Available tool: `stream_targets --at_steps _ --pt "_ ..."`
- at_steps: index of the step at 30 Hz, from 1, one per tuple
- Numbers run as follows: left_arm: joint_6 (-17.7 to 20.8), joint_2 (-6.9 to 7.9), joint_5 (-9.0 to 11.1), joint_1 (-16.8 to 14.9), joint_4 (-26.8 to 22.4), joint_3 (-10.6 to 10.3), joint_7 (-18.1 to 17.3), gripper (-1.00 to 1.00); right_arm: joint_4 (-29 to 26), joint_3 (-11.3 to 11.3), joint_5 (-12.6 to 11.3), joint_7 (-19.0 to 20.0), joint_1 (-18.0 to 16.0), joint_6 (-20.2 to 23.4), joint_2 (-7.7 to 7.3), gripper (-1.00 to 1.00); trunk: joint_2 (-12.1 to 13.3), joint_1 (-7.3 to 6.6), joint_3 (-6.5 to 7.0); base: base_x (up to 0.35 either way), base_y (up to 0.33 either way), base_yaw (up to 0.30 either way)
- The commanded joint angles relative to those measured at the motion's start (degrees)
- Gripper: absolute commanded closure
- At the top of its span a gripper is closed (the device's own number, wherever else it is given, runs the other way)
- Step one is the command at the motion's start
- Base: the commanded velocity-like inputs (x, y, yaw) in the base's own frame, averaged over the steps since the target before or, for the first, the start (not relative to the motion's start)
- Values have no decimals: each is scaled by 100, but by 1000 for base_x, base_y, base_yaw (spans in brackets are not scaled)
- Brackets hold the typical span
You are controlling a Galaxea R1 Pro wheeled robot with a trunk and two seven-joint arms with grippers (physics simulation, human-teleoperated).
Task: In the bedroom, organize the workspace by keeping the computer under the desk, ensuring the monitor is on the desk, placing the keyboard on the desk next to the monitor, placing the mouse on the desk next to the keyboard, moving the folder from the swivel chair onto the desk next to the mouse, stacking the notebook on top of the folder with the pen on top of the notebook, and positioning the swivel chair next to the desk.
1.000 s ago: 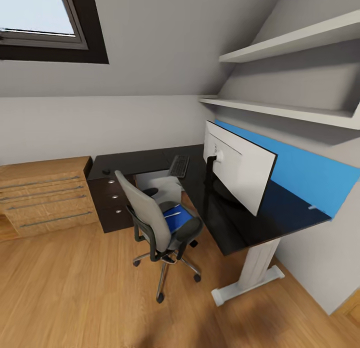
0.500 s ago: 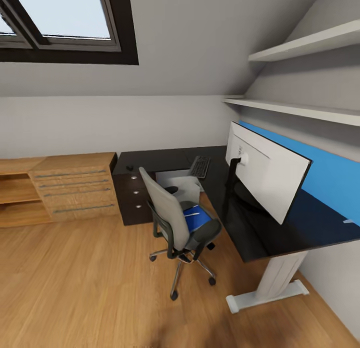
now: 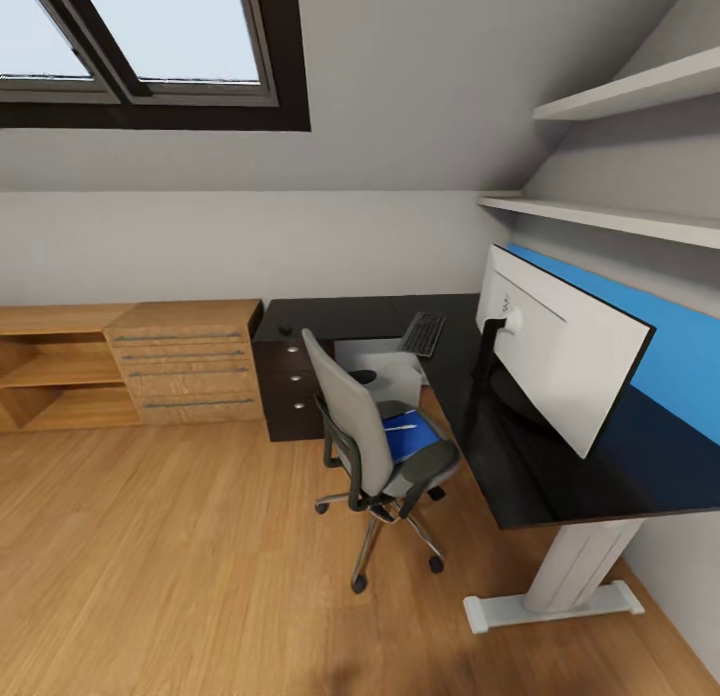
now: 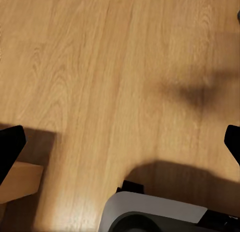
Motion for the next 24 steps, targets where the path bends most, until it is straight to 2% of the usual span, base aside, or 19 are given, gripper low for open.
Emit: stream_targets --at_steps 1,13,14,16,24 --pt "-16 0 -5 -3 3 5 6 -100 3 -2 30 -13 -3 -13 -1 -100 -4 0 -6 -9 -20 41" --pt "-16 0 -8 -4 3 3 -2 -100 4 -9 26 -12 -3 -12 -6 -100 -4 0 -7 -2 -5 11" --pt "17 -34 9 -8 -30 9 19 -100 -30 -43 -8 -45 -36 22 -25 -100 -4 0 -7 0 0 0" --pt "30 -98 13 -9 37 19 25 -100 -59 -60 -4 -41 -102 4 40 -100 -84 44 -43 0 0 0" --pt "27 -181 12 -9 132 26 24 -100 -31 -53 53 -35 -116 -14 14 -100 -405 220 -186 0 0 0"
